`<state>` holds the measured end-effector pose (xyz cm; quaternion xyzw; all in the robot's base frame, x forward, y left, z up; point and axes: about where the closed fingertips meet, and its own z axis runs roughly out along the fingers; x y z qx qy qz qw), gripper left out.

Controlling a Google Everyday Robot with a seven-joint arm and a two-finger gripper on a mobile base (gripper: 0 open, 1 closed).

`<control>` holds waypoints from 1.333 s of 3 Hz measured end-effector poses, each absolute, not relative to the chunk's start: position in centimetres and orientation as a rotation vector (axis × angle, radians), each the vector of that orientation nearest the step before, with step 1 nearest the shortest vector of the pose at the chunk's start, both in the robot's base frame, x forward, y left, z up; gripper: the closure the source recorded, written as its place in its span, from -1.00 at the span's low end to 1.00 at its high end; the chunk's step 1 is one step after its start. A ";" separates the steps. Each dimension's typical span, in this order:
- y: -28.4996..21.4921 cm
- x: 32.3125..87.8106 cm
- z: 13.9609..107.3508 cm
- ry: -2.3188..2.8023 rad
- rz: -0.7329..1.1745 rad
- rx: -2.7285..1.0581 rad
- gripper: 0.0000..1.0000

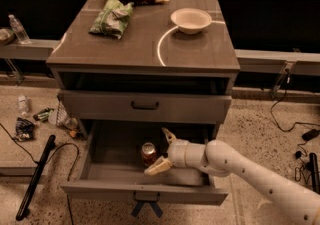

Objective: Place coke can into middle drawer

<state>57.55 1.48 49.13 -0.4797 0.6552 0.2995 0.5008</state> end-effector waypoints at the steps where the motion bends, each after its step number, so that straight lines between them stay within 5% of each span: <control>1: -2.1 56.2 53.9 1.605 0.618 -1.117 -0.48; 2: -6.8 53.1 60.1 1.662 0.493 -1.034 0.00; 3: -11.1 51.4 63.4 1.692 0.375 -1.010 0.22; 4: -10.9 51.5 63.4 1.690 0.378 -1.012 -0.38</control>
Offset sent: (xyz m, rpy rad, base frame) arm -0.1043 -0.1817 0.2103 -0.1819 -0.1130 -0.4168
